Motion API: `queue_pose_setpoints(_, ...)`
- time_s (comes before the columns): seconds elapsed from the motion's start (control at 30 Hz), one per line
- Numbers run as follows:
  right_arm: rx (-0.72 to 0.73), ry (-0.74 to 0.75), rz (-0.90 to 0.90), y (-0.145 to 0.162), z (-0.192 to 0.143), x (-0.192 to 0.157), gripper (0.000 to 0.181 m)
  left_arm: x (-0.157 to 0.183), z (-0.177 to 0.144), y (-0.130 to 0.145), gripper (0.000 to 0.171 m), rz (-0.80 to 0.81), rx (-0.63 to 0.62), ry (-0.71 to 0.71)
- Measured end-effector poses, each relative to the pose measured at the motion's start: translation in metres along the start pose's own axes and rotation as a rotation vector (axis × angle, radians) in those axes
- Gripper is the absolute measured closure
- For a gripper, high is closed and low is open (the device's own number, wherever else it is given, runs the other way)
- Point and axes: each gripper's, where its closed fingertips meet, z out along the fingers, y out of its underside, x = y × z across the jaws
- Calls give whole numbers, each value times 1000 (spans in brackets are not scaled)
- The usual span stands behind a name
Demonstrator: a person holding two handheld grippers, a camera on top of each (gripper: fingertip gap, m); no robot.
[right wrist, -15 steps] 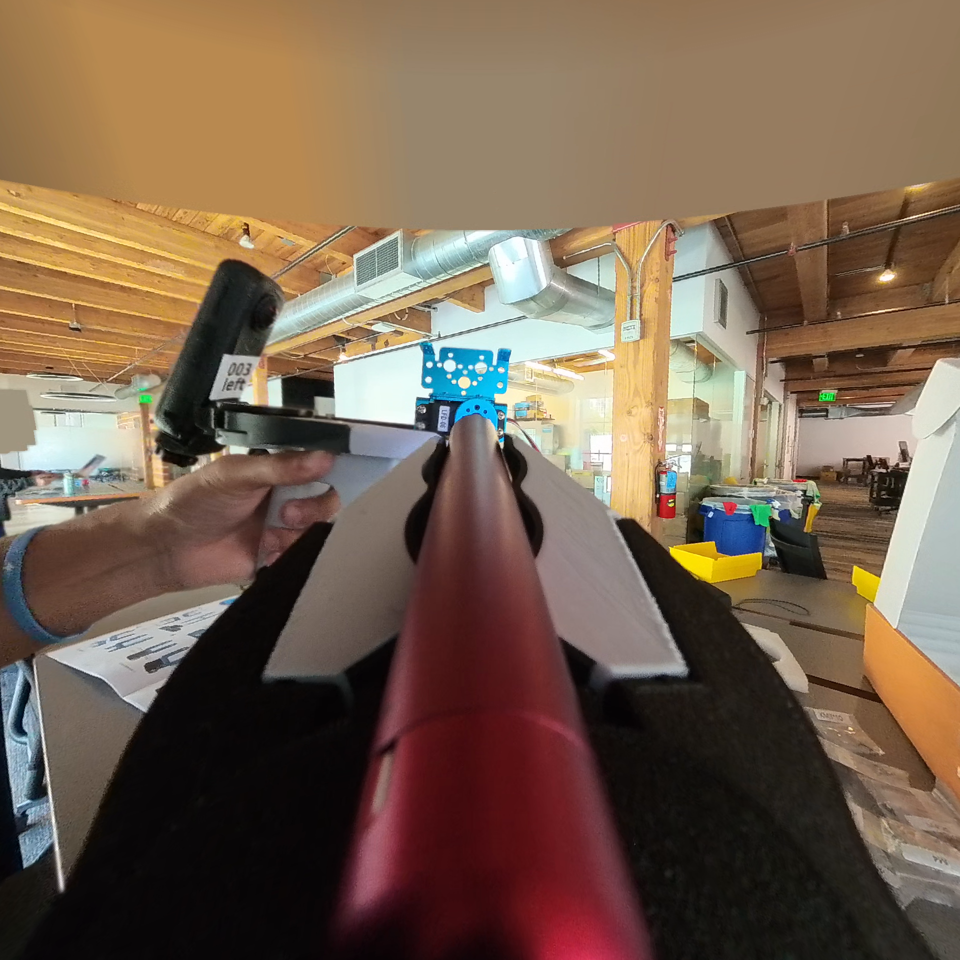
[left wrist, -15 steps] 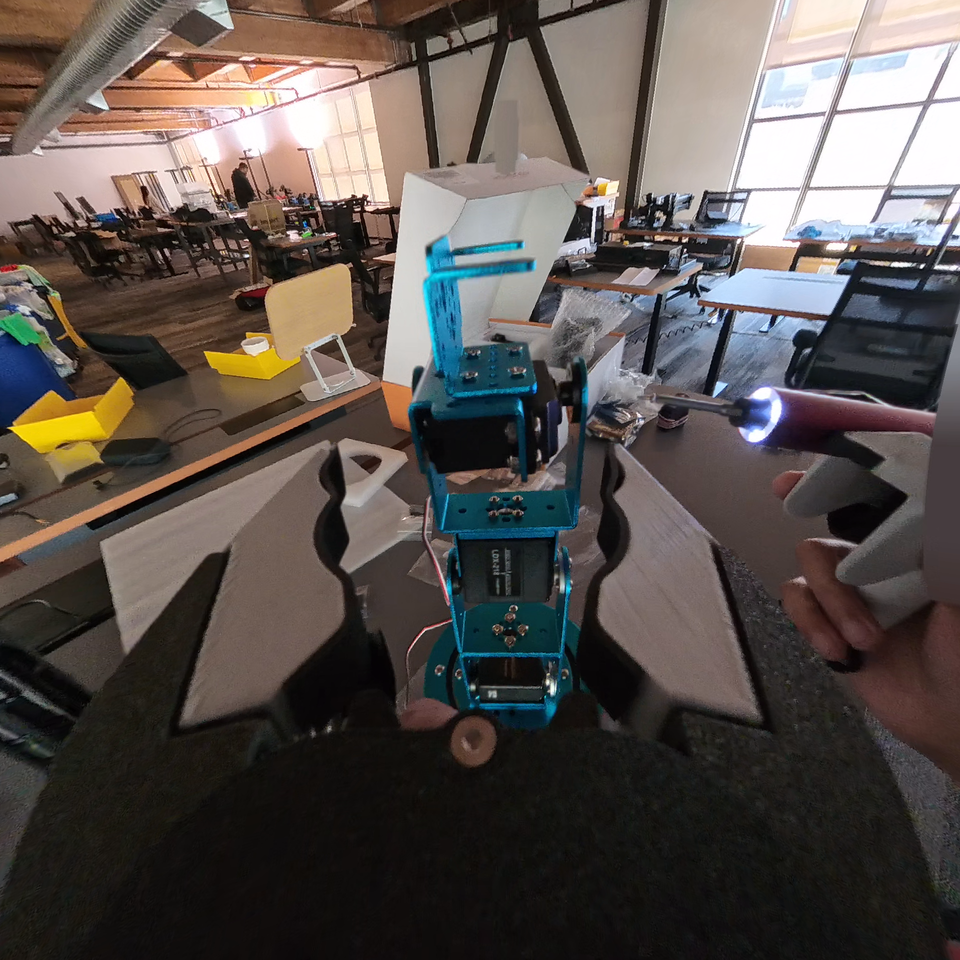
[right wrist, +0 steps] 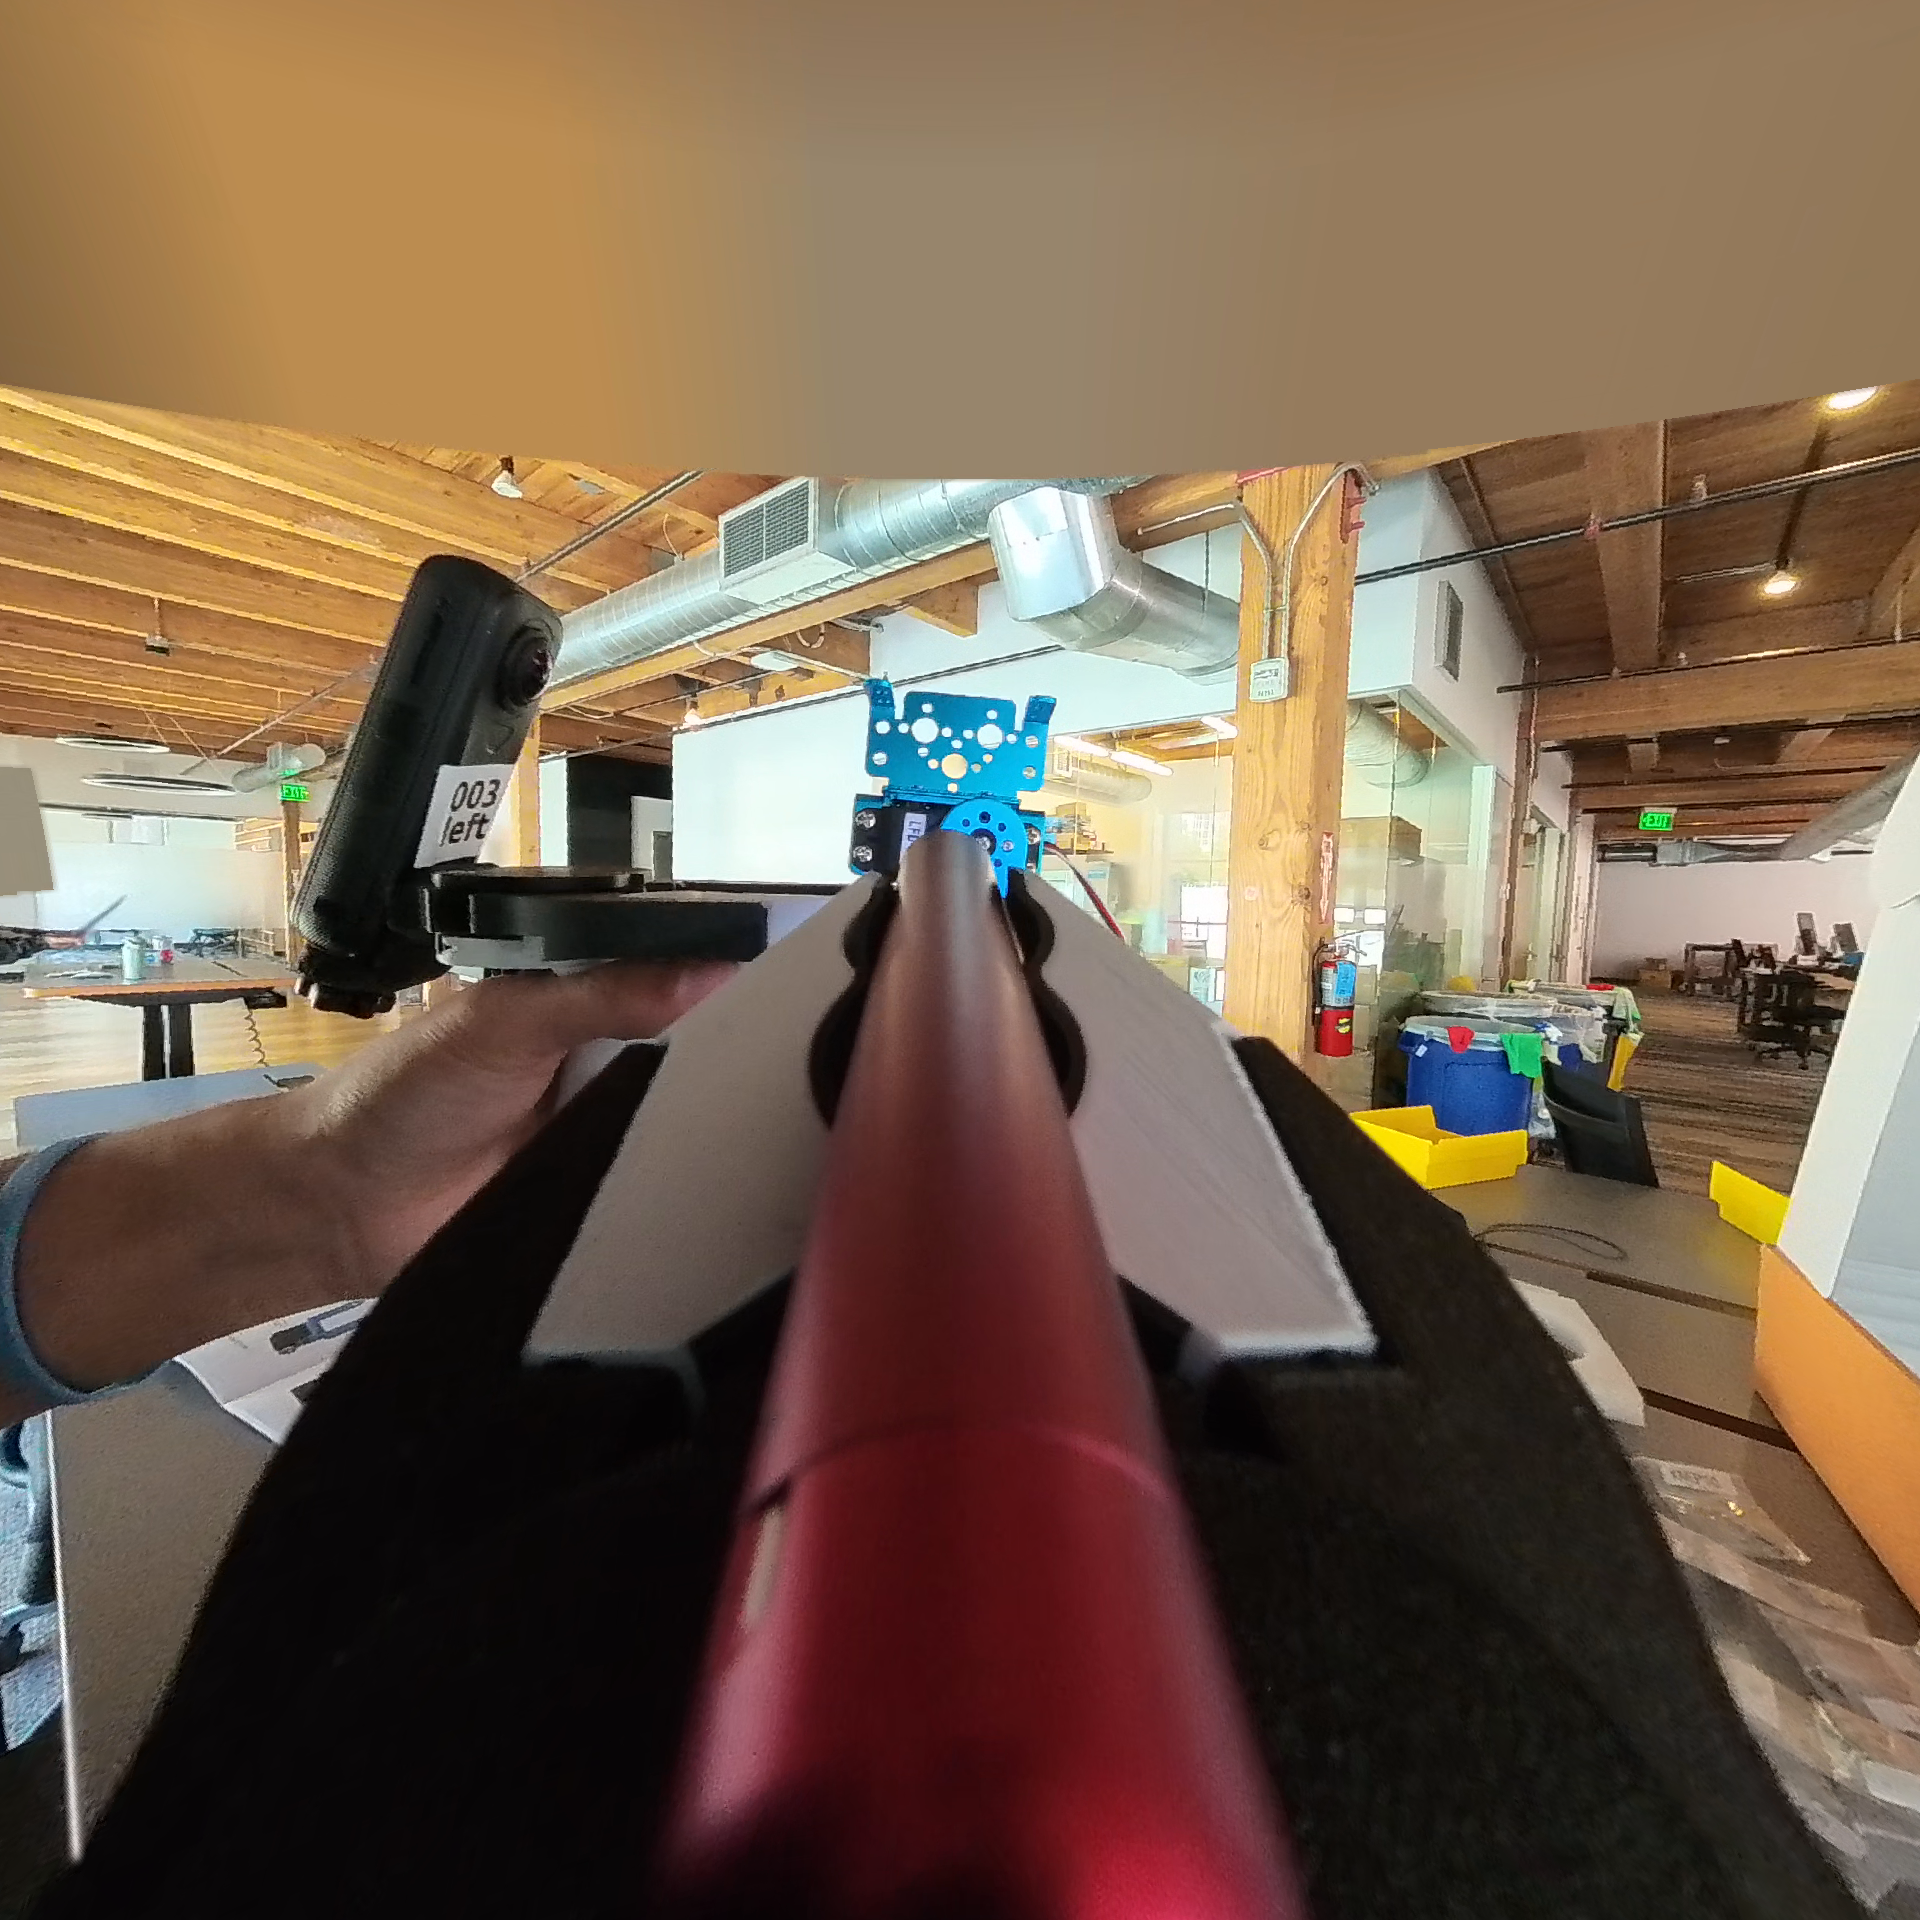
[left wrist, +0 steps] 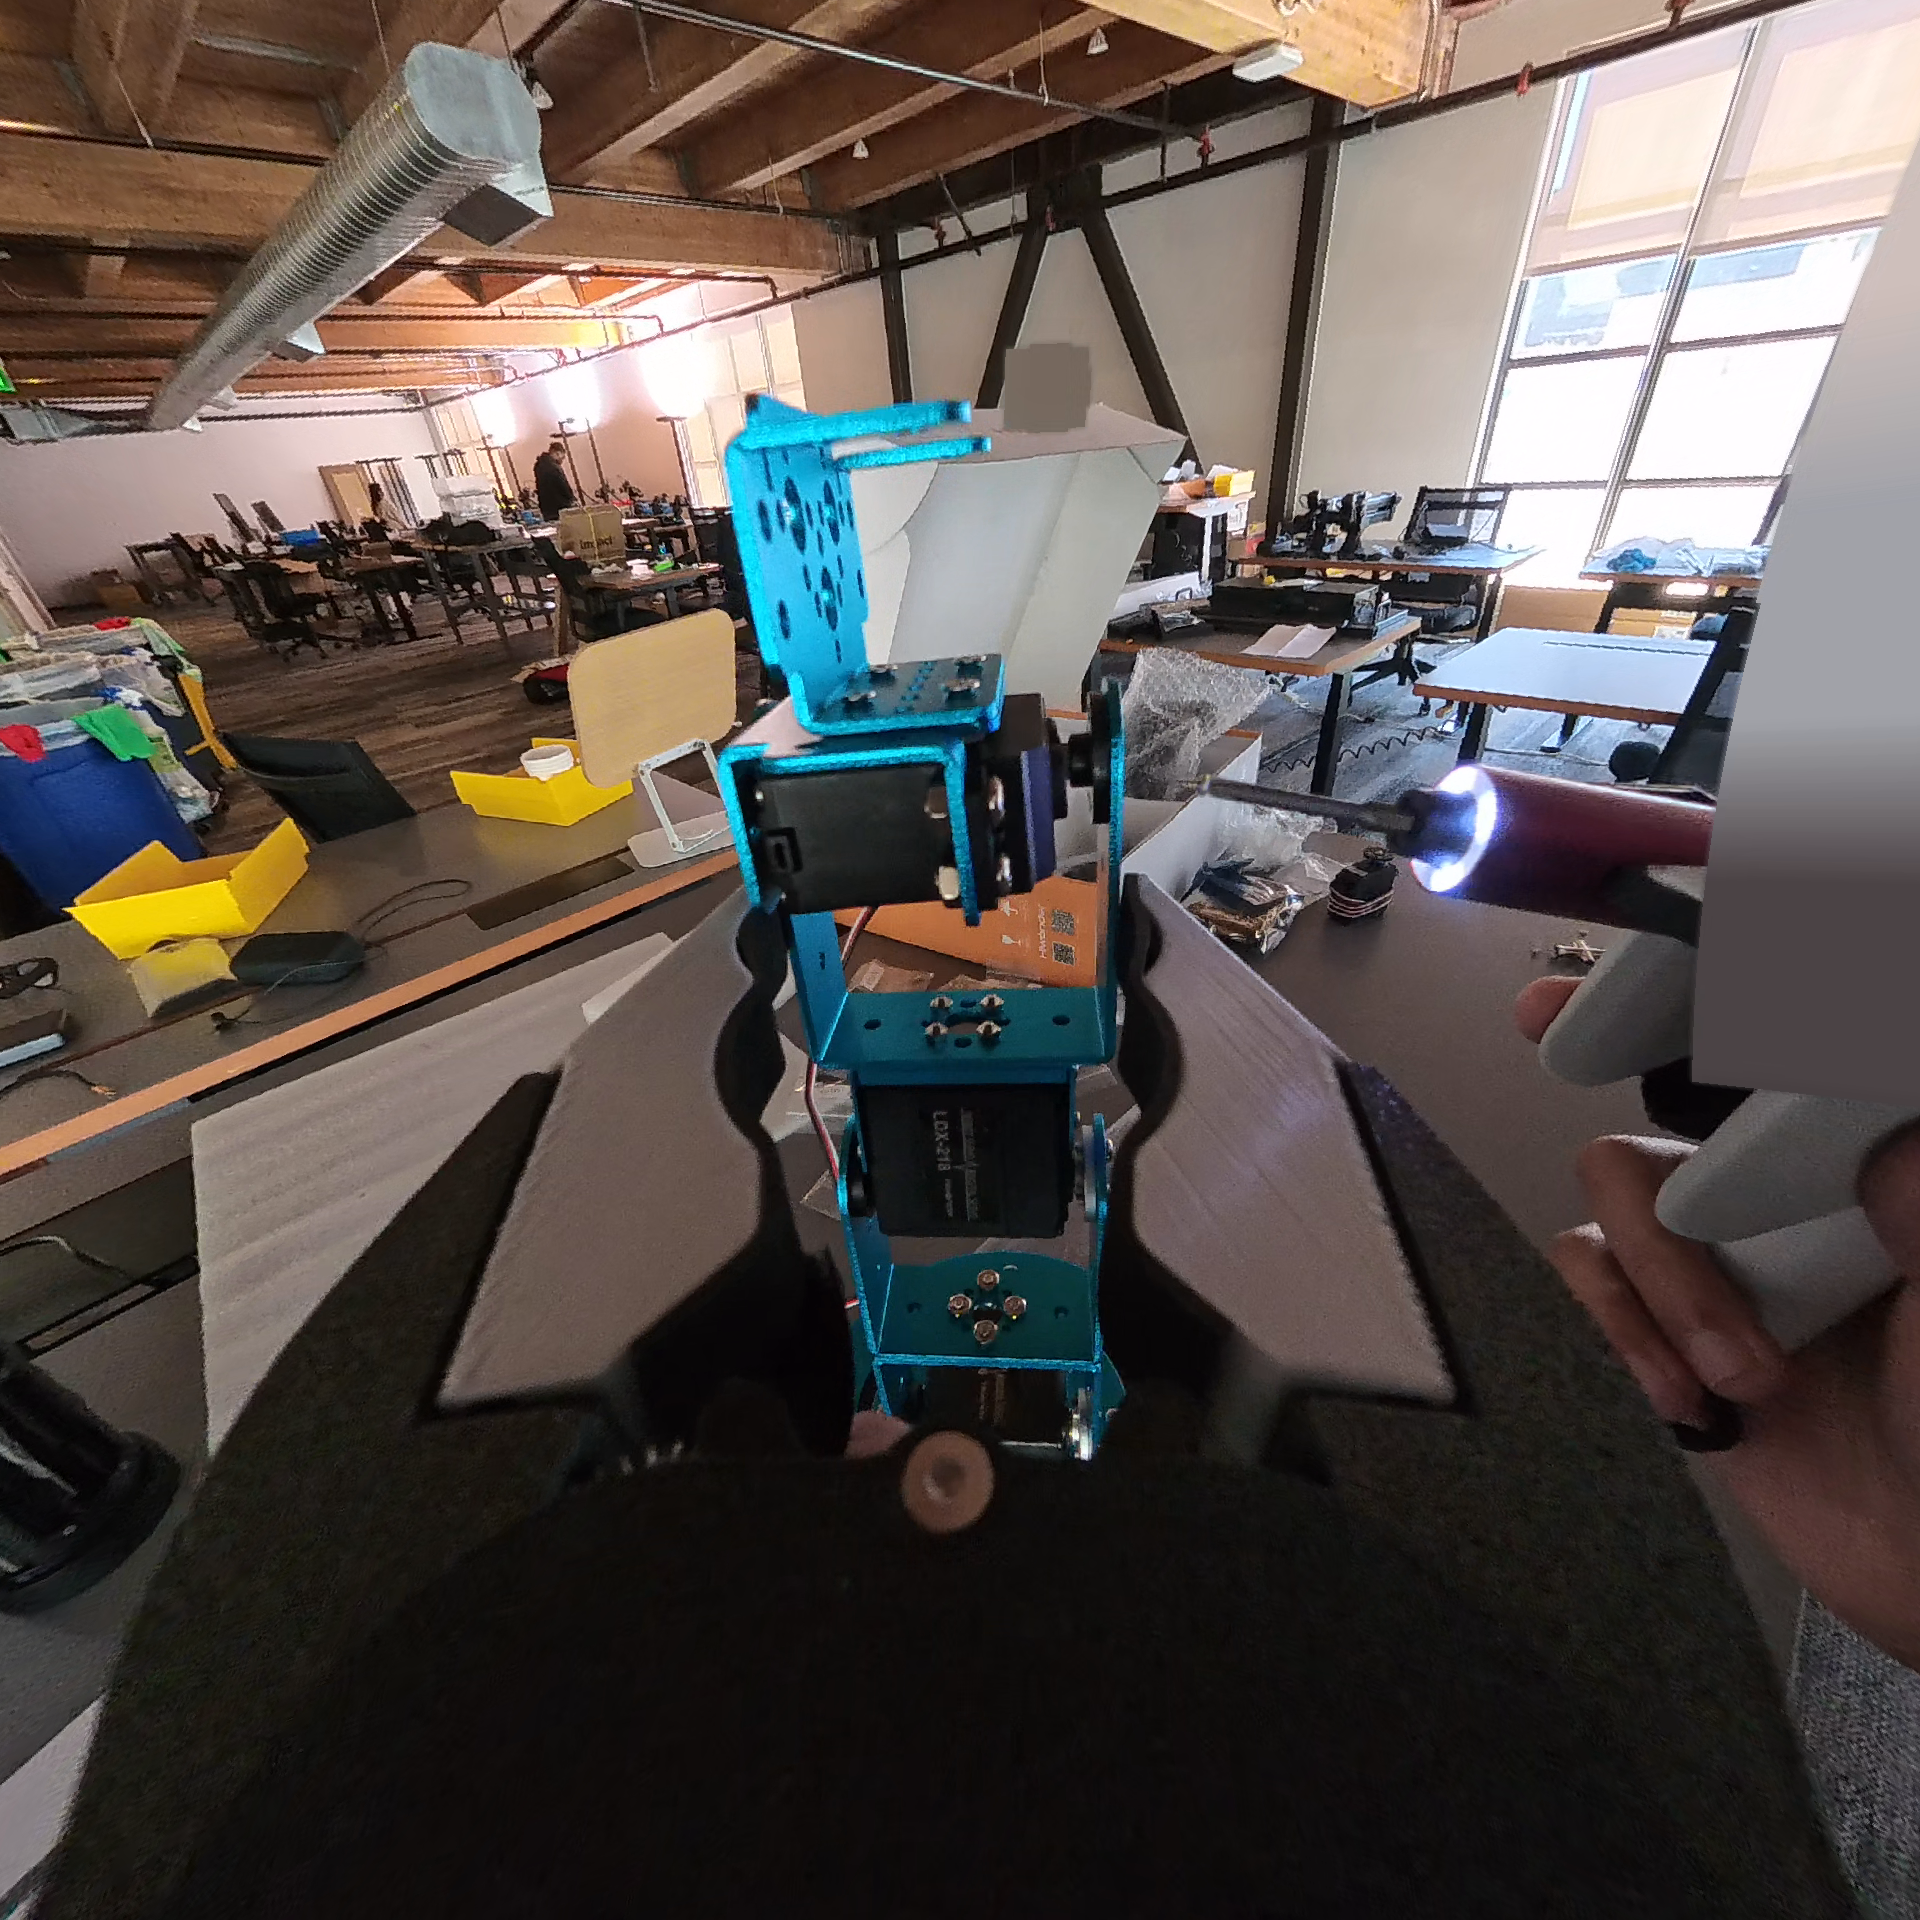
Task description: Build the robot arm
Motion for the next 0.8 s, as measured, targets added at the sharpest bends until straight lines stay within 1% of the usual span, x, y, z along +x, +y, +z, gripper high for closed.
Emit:
queue_pose_setpoints(0.43, -14, 17, -8, 0, 4, 5, 159, 0, 0, 1, 108, 2, -3, -2)
queue_pose_setpoints(0.57, -10, 4, 12, -1, 4, 5, 159, -1, 0, 1, 108, 2, -3, -1)
queue_pose_setpoints(0.8, -20, -1, -13, -1, 6, 2, 159, -1, 0, 1, 108, 1, -1, 0)
